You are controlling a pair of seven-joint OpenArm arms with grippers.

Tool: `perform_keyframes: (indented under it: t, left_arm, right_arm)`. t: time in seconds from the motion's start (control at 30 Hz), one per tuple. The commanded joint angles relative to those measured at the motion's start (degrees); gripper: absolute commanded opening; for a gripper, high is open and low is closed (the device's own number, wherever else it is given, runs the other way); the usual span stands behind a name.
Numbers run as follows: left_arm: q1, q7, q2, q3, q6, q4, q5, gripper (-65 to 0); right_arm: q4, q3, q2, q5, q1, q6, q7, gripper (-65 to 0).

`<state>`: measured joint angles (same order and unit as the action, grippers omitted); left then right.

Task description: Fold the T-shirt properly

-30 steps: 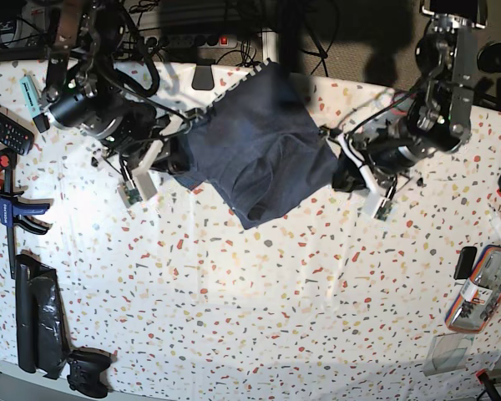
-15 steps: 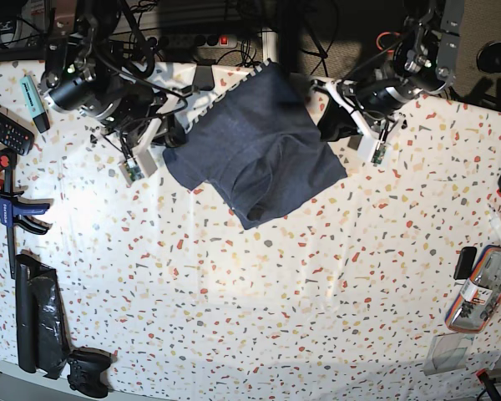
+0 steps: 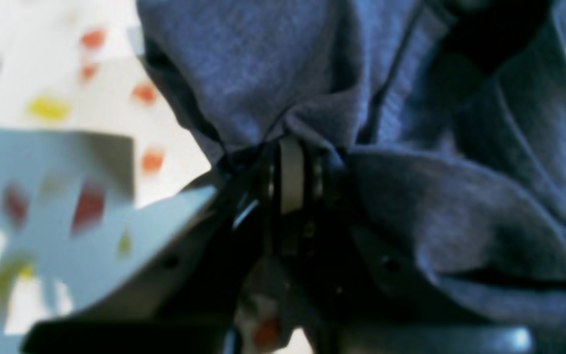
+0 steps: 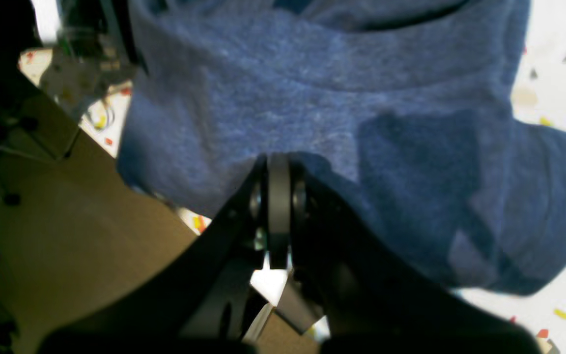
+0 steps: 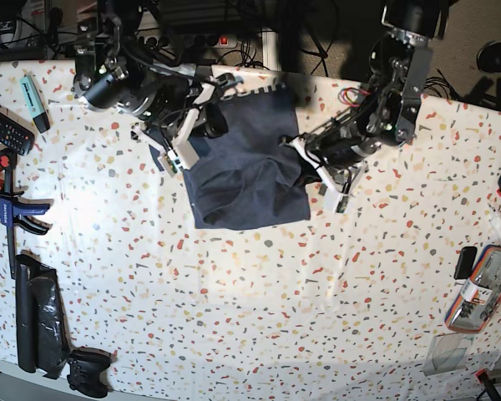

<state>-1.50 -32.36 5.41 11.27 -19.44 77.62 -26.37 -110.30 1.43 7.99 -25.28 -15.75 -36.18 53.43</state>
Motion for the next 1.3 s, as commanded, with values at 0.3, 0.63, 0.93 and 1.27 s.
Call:
perform_keyframes:
  t: [0.3, 0.63, 0.93, 1.27]
  left_arm:
    - [-8.98, -4.68, 0.37, 0.04, 0.57, 0.28, -0.39, -65.0]
    - [-8.07, -14.38, 3.1, -0.22, 0.83, 7.23, -1.11, -65.0]
    - [7.1, -14.25, 3.19, -13.27, 2.32, 26.16, -1.16, -65.0]
    - [28.83, -13.86, 3.21, -29.77, 0.61, 40.63, -5.46, -65.0]
  right_arm:
    - [0.37, 0.11, 0.11, -0.48, 0.83, 0.33, -8.46, -65.0]
    - [-2.25, 9.11, 0.13, -1.73, 0.39, 0.26, -9.49, -65.0]
    - [-9.42, 23.52, 0.11, -9.94, -5.99, -3.06, -5.46, -65.0]
    - [-11.3, 36.02, 0.09, -21.86, -16.9, -3.82, 5.33, -65.0]
